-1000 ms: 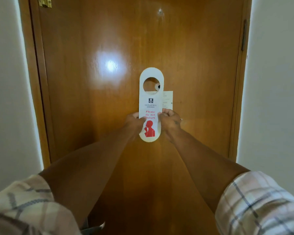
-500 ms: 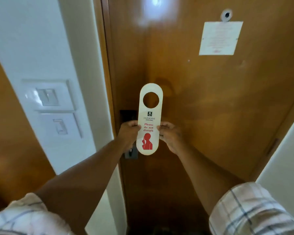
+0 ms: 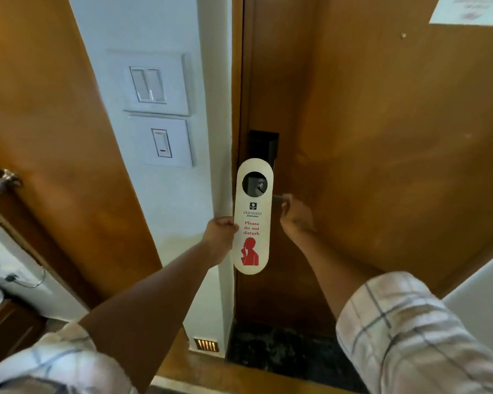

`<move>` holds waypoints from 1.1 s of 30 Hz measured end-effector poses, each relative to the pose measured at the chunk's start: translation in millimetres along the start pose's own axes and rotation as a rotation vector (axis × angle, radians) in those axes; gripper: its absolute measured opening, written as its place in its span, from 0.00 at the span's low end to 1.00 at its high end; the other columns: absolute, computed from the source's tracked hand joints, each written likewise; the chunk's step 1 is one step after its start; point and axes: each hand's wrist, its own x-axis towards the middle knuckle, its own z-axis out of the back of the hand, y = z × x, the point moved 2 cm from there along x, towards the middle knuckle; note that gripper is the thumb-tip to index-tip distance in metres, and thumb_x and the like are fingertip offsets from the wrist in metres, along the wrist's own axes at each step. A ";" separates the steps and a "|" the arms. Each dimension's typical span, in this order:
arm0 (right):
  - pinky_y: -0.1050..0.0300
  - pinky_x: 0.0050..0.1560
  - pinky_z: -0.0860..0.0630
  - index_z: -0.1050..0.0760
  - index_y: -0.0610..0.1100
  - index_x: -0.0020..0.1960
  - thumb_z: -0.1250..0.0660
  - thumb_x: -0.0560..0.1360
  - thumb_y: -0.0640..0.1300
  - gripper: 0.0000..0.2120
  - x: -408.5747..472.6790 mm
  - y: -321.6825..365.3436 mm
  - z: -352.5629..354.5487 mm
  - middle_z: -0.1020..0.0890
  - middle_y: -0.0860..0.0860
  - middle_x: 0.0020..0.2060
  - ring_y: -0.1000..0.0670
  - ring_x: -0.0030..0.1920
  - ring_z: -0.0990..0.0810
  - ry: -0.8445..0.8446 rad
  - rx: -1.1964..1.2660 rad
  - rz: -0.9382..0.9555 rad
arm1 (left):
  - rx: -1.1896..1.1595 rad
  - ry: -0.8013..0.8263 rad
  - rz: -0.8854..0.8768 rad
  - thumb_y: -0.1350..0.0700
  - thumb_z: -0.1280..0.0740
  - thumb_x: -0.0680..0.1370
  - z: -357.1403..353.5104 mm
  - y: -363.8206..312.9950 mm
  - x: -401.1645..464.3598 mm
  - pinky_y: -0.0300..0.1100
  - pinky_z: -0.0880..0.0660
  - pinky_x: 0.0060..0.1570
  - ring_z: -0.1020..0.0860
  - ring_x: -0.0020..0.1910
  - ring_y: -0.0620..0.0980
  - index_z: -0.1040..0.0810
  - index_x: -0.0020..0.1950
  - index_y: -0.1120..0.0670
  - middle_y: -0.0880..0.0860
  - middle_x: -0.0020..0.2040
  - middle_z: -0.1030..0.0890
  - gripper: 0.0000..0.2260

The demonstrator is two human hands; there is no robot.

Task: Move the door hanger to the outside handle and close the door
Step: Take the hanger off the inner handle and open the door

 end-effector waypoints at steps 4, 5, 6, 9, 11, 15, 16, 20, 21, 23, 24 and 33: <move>0.45 0.57 0.25 0.28 0.44 0.65 0.39 0.78 0.37 0.16 23.8 4.3 -15.3 0.24 0.43 0.63 0.40 0.61 0.24 0.168 -0.378 0.288 | 0.049 -0.023 -0.011 0.63 0.37 0.80 9.7 5.9 13.4 0.56 0.19 0.51 0.16 0.45 0.53 0.17 0.46 0.51 0.52 0.48 0.14 0.11; 0.43 0.58 0.26 0.26 0.42 0.63 0.38 0.78 0.38 0.14 26.8 9.0 -21.1 0.23 0.42 0.61 0.39 0.60 0.24 0.195 -0.378 0.335 | 0.065 -0.014 -0.014 0.62 0.36 0.80 11.3 6.8 16.4 0.53 0.18 0.46 0.16 0.44 0.51 0.17 0.44 0.50 0.50 0.46 0.14 0.12; 0.42 0.60 0.28 0.24 0.41 0.59 0.37 0.78 0.39 0.10 32.4 15.2 -29.5 0.21 0.41 0.58 0.38 0.59 0.24 0.199 -0.376 0.364 | 0.079 -0.003 -0.022 0.62 0.36 0.80 13.4 7.4 20.5 0.49 0.18 0.42 0.15 0.44 0.49 0.17 0.44 0.49 0.48 0.44 0.14 0.12; 0.47 0.62 0.31 0.28 0.46 0.37 0.38 0.78 0.38 0.11 47.1 21.8 -47.8 0.22 0.48 0.39 0.43 0.50 0.22 0.170 -0.428 0.270 | 0.105 0.004 -0.055 0.60 0.37 0.80 14.6 12.2 26.3 0.38 0.19 0.33 0.15 0.41 0.44 0.17 0.45 0.45 0.43 0.43 0.15 0.13; 0.51 0.58 0.35 0.31 0.49 0.35 0.37 0.78 0.40 0.13 55.0 16.2 -57.8 0.23 0.49 0.38 0.43 0.52 0.22 0.147 -0.402 0.166 | 0.123 -0.006 -0.080 0.59 0.38 0.81 16.5 17.0 30.9 0.32 0.22 0.28 0.17 0.37 0.41 0.18 0.47 0.43 0.39 0.40 0.17 0.13; 0.49 0.56 0.38 0.27 0.49 0.37 0.40 0.81 0.47 0.14 64.1 2.8 -68.2 0.23 0.50 0.35 0.43 0.48 0.21 0.123 -0.317 0.066 | 0.162 0.013 -0.135 0.59 0.38 0.81 14.2 20.3 37.1 0.33 0.23 0.33 0.19 0.38 0.40 0.19 0.52 0.45 0.39 0.43 0.18 0.11; 0.49 0.55 0.38 0.30 0.49 0.32 0.41 0.81 0.48 0.18 65.0 3.6 -68.8 0.24 0.50 0.33 0.43 0.47 0.22 0.122 -0.266 0.033 | 0.170 0.017 -0.142 0.59 0.38 0.81 14.4 21.1 37.7 0.34 0.23 0.34 0.19 0.39 0.41 0.19 0.53 0.46 0.40 0.44 0.18 0.10; 0.45 0.62 0.35 0.27 0.47 0.35 0.41 0.80 0.40 0.16 56.0 6.6 -66.7 0.18 0.41 0.45 0.39 0.53 0.21 0.122 -0.223 -0.041 | 0.154 0.022 -0.144 0.60 0.39 0.81 19.8 21.0 33.7 0.36 0.22 0.35 0.19 0.38 0.41 0.19 0.53 0.48 0.41 0.43 0.18 0.11; 0.44 0.64 0.34 0.23 0.44 0.40 0.42 0.81 0.39 0.13 51.2 5.3 -64.8 0.18 0.40 0.49 0.39 0.55 0.21 0.124 -0.201 -0.069 | 0.151 0.031 -0.138 0.61 0.39 0.81 22.5 20.9 30.9 0.39 0.21 0.37 0.18 0.40 0.42 0.18 0.54 0.49 0.43 0.45 0.17 0.11; 0.43 0.67 0.32 0.21 0.41 0.53 0.43 0.81 0.39 0.12 37.0 3.0 -62.4 0.18 0.40 0.53 0.39 0.58 0.22 0.143 -0.140 -0.098 | 0.151 0.055 -0.133 0.62 0.39 0.81 30.5 22.9 22.0 0.47 0.19 0.43 0.17 0.43 0.46 0.18 0.56 0.53 0.49 0.50 0.16 0.11; 0.42 0.67 0.32 0.21 0.43 0.58 0.44 0.82 0.41 0.13 25.4 1.7 -60.0 0.18 0.40 0.54 0.39 0.59 0.22 0.153 -0.108 -0.097 | 0.149 0.072 -0.136 0.63 0.39 0.81 35.1 25.2 14.6 0.50 0.19 0.47 0.16 0.45 0.48 0.18 0.56 0.54 0.52 0.52 0.15 0.11; 0.49 0.47 0.32 0.29 0.46 0.28 0.43 0.80 0.59 0.26 -123.7 5.5 -12.0 0.26 0.47 0.29 0.44 0.36 0.27 0.071 0.247 -0.231 | 0.172 0.257 -0.178 0.59 0.37 0.81 75.6 61.8 -101.1 0.47 0.18 0.49 0.16 0.50 0.51 0.19 0.54 0.51 0.52 0.56 0.15 0.08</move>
